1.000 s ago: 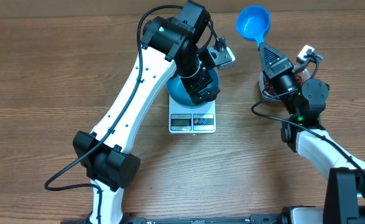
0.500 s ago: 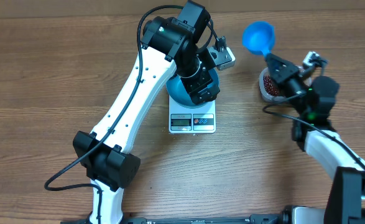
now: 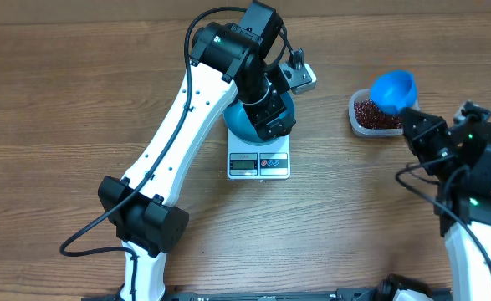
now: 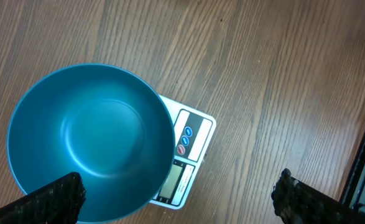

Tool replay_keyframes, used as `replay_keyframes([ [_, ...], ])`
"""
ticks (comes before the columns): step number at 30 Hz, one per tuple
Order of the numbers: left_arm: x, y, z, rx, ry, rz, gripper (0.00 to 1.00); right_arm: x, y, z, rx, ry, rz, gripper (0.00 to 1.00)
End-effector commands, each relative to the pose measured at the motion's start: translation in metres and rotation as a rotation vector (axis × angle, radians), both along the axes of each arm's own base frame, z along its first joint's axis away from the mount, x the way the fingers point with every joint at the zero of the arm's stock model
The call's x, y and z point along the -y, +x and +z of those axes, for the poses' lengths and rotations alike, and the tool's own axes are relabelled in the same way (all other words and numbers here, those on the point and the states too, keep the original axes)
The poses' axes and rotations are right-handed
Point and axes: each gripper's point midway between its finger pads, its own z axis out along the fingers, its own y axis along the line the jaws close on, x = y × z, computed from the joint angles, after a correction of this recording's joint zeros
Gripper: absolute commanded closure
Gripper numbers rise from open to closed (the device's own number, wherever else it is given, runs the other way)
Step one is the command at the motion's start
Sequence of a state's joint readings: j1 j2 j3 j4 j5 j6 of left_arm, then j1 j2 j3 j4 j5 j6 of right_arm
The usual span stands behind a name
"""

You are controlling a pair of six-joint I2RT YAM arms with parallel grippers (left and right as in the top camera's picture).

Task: Scoop item into bowl and weigh 150g on scale
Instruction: 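Move the blue scoop with the right gripper over the red bean tub, then lift the left arm away from the teal bowl toward the scale front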

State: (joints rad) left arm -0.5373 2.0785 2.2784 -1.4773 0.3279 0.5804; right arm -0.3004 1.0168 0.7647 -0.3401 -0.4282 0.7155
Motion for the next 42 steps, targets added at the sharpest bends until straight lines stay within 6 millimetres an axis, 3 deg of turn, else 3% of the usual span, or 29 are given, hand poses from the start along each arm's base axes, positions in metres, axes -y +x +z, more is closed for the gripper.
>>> replay_keyframes([
  [1,0.002,-0.002,0.018,0.052,-0.025,-0.026,0.0,0.025,-0.01,0.03,0.017,-0.232,-0.065,0.96],
  [7,0.002,-0.002,0.018,0.052,-0.025,-0.027,0.0,0.03,-0.023,0.033,-0.029,-0.437,0.01,0.96],
  [13,0.002,-0.002,0.018,0.052,-0.025,-0.026,0.0,0.011,-0.026,0.026,-0.03,-0.626,0.194,0.96],
  [24,0.011,0.0,0.023,0.063,-0.074,-0.036,0.01,-0.005,-0.026,0.021,-0.042,-0.664,0.244,0.96],
  [33,0.011,0.0,0.023,0.002,-0.086,0.084,0.01,-0.006,-0.026,0.021,-0.042,-0.66,0.244,0.96],
  [39,0.01,-0.001,0.023,0.006,-0.079,0.071,0.01,-0.006,-0.026,0.021,-0.043,-0.66,0.244,0.96],
  [40,0.01,-0.001,0.023,0.004,-0.079,0.075,0.1,-0.006,-0.026,0.021,-0.043,-0.66,0.244,0.96],
  [42,0.009,-0.001,0.022,0.002,-0.078,0.077,0.55,-0.006,-0.026,0.021,-0.042,-0.66,0.244,0.96],
])
